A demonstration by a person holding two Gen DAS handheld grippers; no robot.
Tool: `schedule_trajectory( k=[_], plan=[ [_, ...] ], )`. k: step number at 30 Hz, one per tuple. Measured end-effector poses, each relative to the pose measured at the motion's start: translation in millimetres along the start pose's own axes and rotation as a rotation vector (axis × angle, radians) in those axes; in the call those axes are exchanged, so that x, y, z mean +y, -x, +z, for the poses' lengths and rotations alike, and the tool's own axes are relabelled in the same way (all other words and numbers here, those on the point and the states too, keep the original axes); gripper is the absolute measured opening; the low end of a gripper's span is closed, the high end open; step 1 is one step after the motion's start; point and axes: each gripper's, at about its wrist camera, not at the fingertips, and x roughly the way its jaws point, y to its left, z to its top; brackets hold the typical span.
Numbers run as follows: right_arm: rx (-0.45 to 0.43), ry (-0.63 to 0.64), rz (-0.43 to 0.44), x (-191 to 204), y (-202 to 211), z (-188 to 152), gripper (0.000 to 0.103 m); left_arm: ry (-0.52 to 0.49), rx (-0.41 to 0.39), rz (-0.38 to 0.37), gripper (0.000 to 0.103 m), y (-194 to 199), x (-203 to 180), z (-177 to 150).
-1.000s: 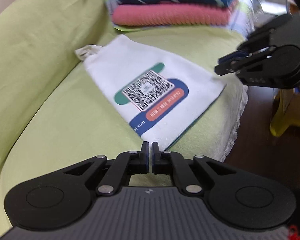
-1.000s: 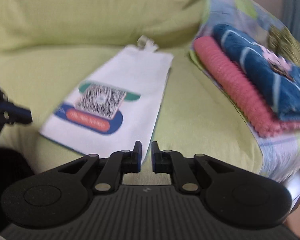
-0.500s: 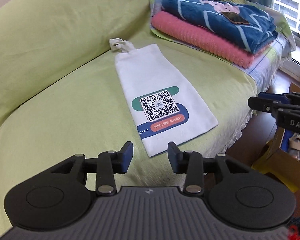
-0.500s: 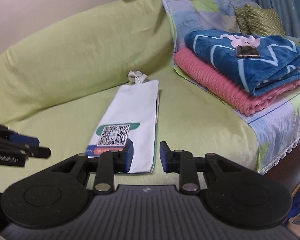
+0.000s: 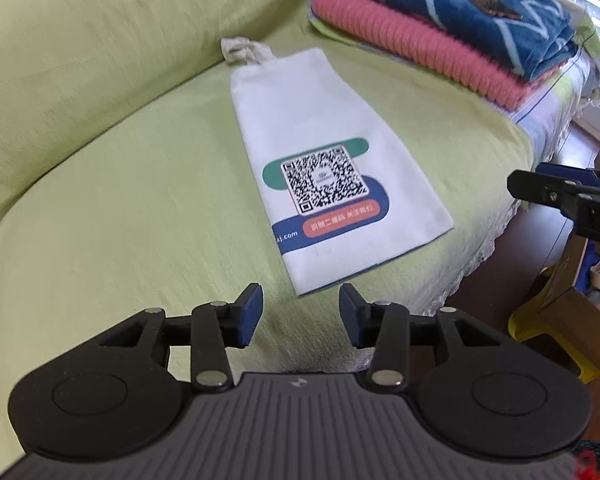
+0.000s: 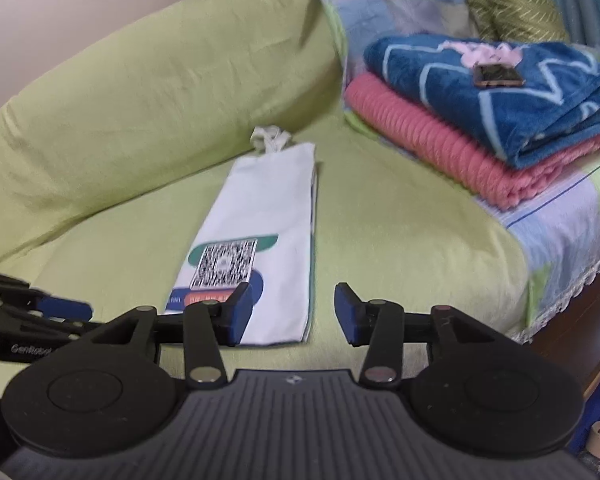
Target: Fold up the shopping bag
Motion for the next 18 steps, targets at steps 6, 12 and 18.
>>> schedule_trajectory(
  k=[6,12,18],
  plan=[
    [-0.058,0.193,-0.039,7.9,-12.7,-8.9,0.041,-0.24,-0.076,0.026,0.05,-20.2,-6.3,-12.1],
    [-0.093,0.597,-0.09,26.7,-27.9,-36.2,0.041,-0.82,-0.261,0.16,0.05,-36.2,-22.8,-51.7],
    [-0.109,1.057,-0.116,48.2,-43.8,-79.3,0.039,-1.309,-0.349,0.22,0.051,-56.3,-23.9,-103.3]
  ],
)
